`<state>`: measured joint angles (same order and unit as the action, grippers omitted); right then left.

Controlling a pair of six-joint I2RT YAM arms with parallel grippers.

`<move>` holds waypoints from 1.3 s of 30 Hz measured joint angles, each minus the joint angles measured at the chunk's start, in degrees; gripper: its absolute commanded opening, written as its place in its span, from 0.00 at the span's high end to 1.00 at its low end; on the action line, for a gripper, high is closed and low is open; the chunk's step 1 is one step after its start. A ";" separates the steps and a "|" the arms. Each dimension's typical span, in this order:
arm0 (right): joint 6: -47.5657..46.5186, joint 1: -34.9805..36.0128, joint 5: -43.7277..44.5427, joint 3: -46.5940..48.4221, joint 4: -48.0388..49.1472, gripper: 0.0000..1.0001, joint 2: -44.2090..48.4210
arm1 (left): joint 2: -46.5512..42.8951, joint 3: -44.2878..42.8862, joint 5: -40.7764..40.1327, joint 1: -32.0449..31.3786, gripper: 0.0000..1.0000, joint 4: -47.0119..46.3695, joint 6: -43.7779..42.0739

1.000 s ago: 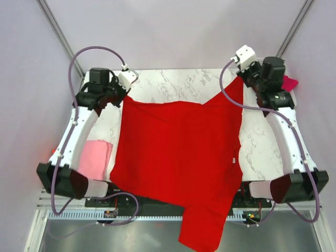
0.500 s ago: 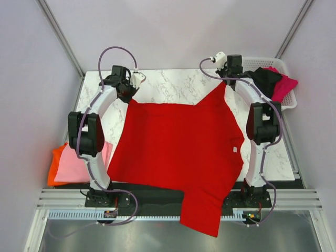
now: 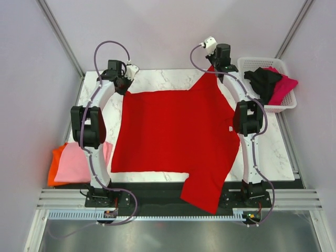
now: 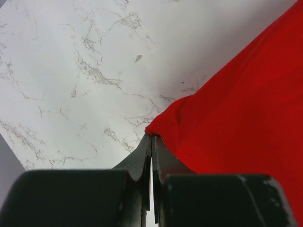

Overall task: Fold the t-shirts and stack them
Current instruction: Fold the tshirt

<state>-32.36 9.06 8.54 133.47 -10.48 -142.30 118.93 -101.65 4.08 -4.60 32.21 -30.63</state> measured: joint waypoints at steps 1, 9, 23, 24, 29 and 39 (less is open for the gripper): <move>-0.02 0.35 0.20 0.85 1.18 1.00 -0.87 | 0.31 -0.26 -0.35 0.02 0.98 -0.17 0.00; -0.92 1.16 2.25 6.29 10.12 1.00 -6.91 | 4.35 -6.62 -2.84 0.02 0.98 -2.43 0.13; -0.66 0.92 3.56 1.55 12.55 1.00 -2.84 | 4.59 -8.57 -5.03 0.13 0.98 -5.09 0.15; -0.61 0.96 3.39 -0.72 12.13 1.00 -1.20 | 4.39 -8.07 -4.94 0.13 0.98 -4.87 0.15; 0.04 1.22 2.08 -13.27 7.43 1.00 10.97 | 1.51 -6.29 -1.79 0.11 0.98 -2.34 -0.02; 1.42 2.45 -0.68 -30.25 0.48 1.00 29.57 | -12.83 -1.27 3.39 -0.90 0.98 -0.57 -1.05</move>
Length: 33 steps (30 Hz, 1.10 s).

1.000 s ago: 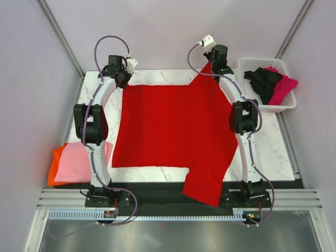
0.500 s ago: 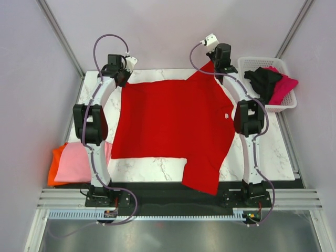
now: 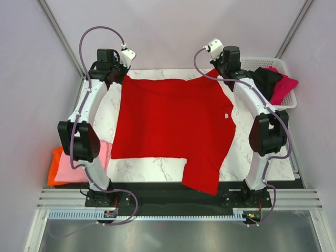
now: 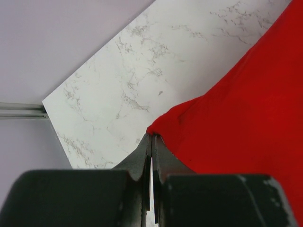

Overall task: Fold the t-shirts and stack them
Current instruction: Fold the tshirt

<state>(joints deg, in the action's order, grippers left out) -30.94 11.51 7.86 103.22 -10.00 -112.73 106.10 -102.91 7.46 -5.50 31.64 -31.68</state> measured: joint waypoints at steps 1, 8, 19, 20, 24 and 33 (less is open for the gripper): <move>0.09 0.02 -0.09 -1.27 -0.55 1.00 0.92 | -0.87 0.74 0.15 -0.02 0.98 0.02 -0.17; 1.16 0.39 -0.26 -9.25 -6.19 1.00 6.91 | -2.82 8.17 0.07 0.13 0.98 0.44 -1.38; 2.25 0.39 -0.76 -16.17 -10.97 1.00 20.20 | -4.90 13.07 -0.52 0.55 0.98 2.14 -2.05; 2.40 0.39 -0.98 -16.79 -11.52 1.00 21.24 | -5.57 13.51 -0.55 0.55 0.98 2.27 -2.08; 3.08 0.39 -1.84 -20.04 -12.79 1.00 24.48 | -8.20 15.39 -0.90 0.55 0.98 2.14 -2.08; 4.48 0.68 -3.76 -26.43 -17.97 1.00 29.18 | -11.17 21.84 -0.94 0.55 0.98 2.03 -2.05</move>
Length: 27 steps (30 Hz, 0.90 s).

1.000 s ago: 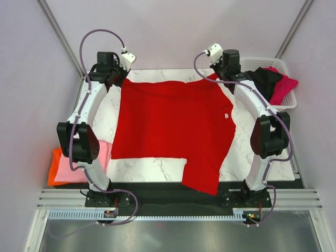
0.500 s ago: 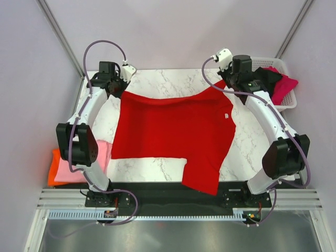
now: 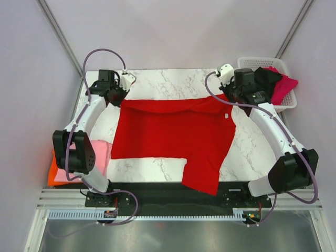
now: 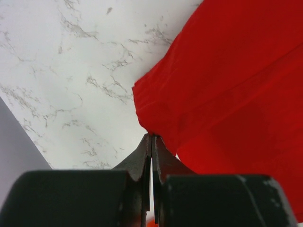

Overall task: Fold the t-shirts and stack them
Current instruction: Fold the tshirt

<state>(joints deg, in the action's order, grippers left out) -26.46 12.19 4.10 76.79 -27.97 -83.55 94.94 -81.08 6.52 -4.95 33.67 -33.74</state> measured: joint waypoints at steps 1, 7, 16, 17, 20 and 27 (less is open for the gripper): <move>0.26 0.04 -0.24 -0.46 -0.37 1.00 0.57 | -0.11 0.61 0.00 0.00 0.98 0.04 0.00; 2.73 0.50 -1.97 -2.62 -3.04 1.00 4.42 | -0.50 4.20 -0.35 0.00 0.98 0.07 0.00; 3.56 1.20 -4.57 -5.92 -8.07 0.72 7.67 | -3.19 9.79 -1.16 0.39 0.64 -0.11 0.33; 3.48 1.20 -4.57 -5.90 -8.63 0.70 7.78 | -4.02 10.23 -1.70 0.61 0.58 0.17 0.61; 3.06 1.20 -4.33 -5.38 -9.27 0.68 8.00 | -6.51 10.25 -2.29 1.60 0.56 0.00 0.85; 2.29 1.14 -2.89 1.53 -5.51 0.68 -1.81 | -1.29 0.98 -2.91 2.10 0.58 -0.35 1.09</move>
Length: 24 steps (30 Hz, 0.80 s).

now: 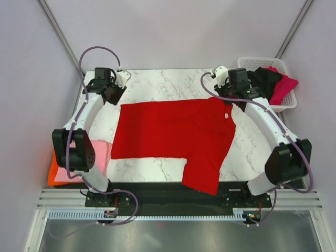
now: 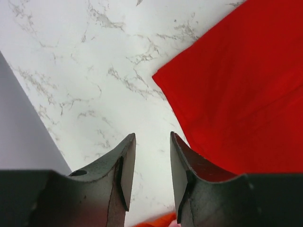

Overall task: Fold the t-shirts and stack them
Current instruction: Fold the tshirt

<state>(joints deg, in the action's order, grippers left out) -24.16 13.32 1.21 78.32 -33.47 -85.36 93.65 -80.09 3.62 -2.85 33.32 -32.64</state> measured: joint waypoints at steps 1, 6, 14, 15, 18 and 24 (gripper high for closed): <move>-0.04 -0.09 0.13 0.76 0.63 0.67 -2.51 | 1.95 -1.55 0.00 0.00 0.59 -0.09 0.22; 0.02 -1.73 0.50 4.37 2.05 0.63 -15.08 | 13.68 -7.76 -0.04 0.02 0.52 1.36 1.66; 0.68 -6.51 0.52 13.22 3.19 0.59 -27.56 | 24.02 -14.97 1.51 1.33 0.40 6.40 5.18; 0.85 -6.88 0.52 14.05 3.17 0.59 -28.48 | 24.96 -16.31 1.55 1.62 0.40 6.93 5.49; 1.42 -7.61 0.39 17.00 3.13 0.59 -31.74 | 27.36 -19.78 1.68 2.12 0.40 7.34 6.19; 2.60 -7.82 -0.04 23.45 3.21 0.58 -38.97 | 31.34 -23.41 1.84 2.54 0.40 7.50 6.47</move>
<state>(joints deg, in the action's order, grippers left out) -21.56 5.50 1.17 101.78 -30.26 -124.33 124.99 -103.50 5.45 -0.32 40.82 -26.17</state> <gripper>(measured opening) 0.416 0.599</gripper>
